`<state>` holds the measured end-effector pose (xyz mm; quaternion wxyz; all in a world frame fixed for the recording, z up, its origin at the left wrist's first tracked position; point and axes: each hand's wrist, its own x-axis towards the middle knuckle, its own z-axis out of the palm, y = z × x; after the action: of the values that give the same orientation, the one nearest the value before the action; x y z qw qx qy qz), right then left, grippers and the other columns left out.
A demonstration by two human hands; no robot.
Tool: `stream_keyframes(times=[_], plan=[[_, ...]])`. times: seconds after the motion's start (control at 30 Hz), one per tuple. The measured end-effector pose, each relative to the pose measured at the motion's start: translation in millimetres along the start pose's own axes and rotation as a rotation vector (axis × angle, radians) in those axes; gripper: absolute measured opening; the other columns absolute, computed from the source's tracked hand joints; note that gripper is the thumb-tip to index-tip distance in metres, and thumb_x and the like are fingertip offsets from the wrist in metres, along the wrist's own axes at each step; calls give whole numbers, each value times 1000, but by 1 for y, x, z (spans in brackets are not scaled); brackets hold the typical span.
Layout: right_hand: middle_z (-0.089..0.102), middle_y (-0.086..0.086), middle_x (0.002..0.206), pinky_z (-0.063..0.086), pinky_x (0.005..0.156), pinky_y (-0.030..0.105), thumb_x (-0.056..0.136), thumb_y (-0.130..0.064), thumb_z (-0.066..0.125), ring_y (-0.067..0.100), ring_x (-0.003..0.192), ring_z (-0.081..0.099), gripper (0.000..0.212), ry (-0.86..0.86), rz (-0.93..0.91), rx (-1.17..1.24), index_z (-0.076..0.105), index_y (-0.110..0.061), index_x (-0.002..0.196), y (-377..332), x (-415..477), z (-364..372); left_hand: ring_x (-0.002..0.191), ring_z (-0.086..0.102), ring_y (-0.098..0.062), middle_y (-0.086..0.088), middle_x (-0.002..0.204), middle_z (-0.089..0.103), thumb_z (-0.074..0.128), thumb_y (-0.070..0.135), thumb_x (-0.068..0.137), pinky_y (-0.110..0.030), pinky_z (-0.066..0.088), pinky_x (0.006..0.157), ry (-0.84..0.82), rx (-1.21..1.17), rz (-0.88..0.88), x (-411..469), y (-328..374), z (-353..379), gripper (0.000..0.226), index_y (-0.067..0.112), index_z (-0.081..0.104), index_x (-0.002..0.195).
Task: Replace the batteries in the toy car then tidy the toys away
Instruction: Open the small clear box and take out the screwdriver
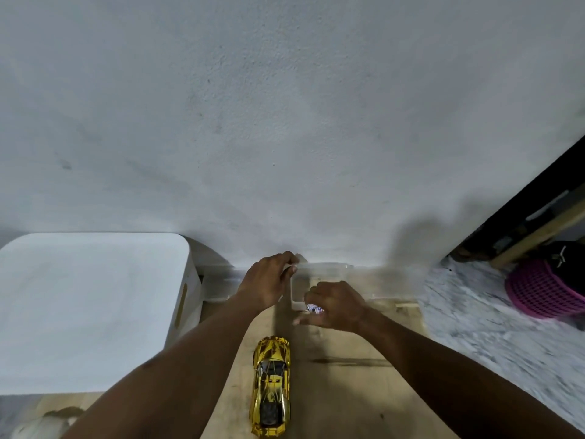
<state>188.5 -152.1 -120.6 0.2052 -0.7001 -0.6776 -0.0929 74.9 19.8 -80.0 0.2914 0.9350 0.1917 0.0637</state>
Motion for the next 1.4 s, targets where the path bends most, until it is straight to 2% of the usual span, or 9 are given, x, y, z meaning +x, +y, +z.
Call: stream_keyframes(times=[0.07,0.2,0.3,0.5,0.6,0.7,0.97,1.2,1.4], plan=[[62,-5,62,43,46,21,82,-62,66,14,51,55,44,-33,45,36,64,-20,72,-6,-14,-10,99,67,-20,4,118,70,52,29,101,-25,43,74,-14,25,2,-3,1,0,20,21,61,117],[50,-11,63,36,45,19,84,-47,73,9,46,48,36,44,378,139,57,-18,69,0,-25,-39,101,64,-20,4,119,69,56,27,98,-31,48,80,-63,100,29,-10,0,1,20,25,61,117],[43,-11,73,31,48,18,79,-41,80,12,51,47,38,63,440,86,51,-19,68,11,-23,-52,110,59,-20,5,124,65,57,25,97,-35,46,87,-111,202,70,-17,-2,5,24,25,60,122],[47,-13,80,40,66,28,71,-46,85,18,70,53,43,-247,636,257,49,-23,79,14,-13,-43,125,51,-20,7,143,51,54,23,98,-41,42,97,-183,373,86,-21,-5,15,40,30,52,137],[53,-5,100,41,70,29,69,-52,84,25,82,60,53,-409,596,165,59,-15,97,13,-4,-38,129,47,-20,7,146,47,51,25,99,-41,37,98,-179,427,94,-20,-2,17,44,32,49,142],[52,-3,105,47,73,32,63,-58,85,28,80,61,62,-444,560,114,61,-12,98,10,2,-32,131,43,-18,8,144,47,53,30,98,-43,33,101,-180,441,90,-21,-3,17,41,33,53,139],[49,3,120,39,68,27,82,-46,71,29,81,61,41,-543,448,-67,65,-13,107,3,15,-22,136,37,-17,9,146,44,53,41,94,-47,24,107,-215,407,34,-26,5,13,43,32,55,136],[49,4,121,45,71,32,83,-44,71,33,80,62,42,-549,480,-84,65,-13,109,2,16,-20,135,38,-17,8,146,44,52,39,95,-45,27,104,-214,373,14,-29,3,15,43,31,54,137],[59,-5,97,48,65,28,77,-76,58,18,72,60,62,-372,591,25,63,-15,91,-27,-17,-28,140,33,-20,5,153,38,51,46,95,-47,30,103,-268,391,50,-39,-5,3,52,32,46,144]])
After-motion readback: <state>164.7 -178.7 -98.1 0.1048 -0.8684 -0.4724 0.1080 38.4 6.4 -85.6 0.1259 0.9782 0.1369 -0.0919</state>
